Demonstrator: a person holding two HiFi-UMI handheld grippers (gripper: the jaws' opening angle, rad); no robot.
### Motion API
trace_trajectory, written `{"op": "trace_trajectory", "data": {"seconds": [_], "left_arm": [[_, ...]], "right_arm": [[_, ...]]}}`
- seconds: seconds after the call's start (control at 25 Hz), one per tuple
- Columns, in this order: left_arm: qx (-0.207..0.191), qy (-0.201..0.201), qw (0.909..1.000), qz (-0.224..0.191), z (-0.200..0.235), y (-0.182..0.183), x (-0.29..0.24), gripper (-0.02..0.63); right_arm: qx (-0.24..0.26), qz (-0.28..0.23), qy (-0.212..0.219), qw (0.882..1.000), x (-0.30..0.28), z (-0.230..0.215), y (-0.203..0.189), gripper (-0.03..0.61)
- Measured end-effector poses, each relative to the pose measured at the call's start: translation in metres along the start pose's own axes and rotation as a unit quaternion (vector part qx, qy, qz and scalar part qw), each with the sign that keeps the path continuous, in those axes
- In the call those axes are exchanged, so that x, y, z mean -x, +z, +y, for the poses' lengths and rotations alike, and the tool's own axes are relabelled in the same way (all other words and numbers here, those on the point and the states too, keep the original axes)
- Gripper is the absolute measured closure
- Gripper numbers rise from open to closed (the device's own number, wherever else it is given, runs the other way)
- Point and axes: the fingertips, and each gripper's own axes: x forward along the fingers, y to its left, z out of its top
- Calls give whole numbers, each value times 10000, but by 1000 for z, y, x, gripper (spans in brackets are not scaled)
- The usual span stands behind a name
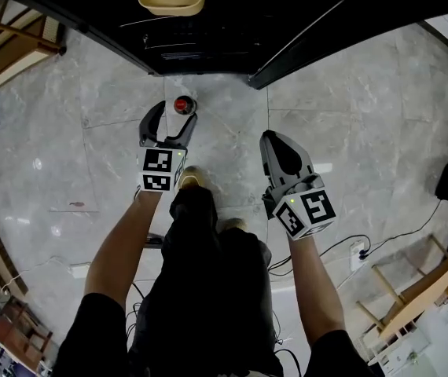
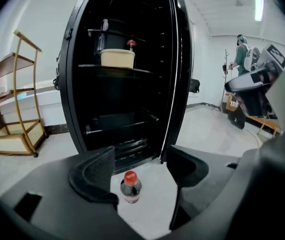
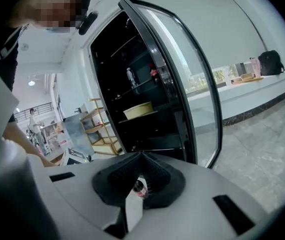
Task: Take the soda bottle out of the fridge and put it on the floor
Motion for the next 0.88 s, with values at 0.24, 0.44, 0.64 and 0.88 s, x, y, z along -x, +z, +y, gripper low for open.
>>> {"op": "trace_trajectory", "data": {"seconds": [0.24, 0.44, 0.64, 0.88], "left_arm": [[67, -187, 9998, 23, -31, 90, 81, 299], [100, -252, 9995, 145, -63, 145, 142, 300], [231, -300, 9991, 162, -99, 191, 208, 301], [369, -366, 9986, 24, -142, 247, 288, 301]], "right_arm": [[-93, 39, -34, 9999, 60, 57, 88, 554], [-117, 33, -60, 9999, 113, 94, 148, 554], [-88, 37, 12, 10000, 169, 133, 192, 554], [-51, -112, -16, 9999, 237, 164, 236, 554]]}}
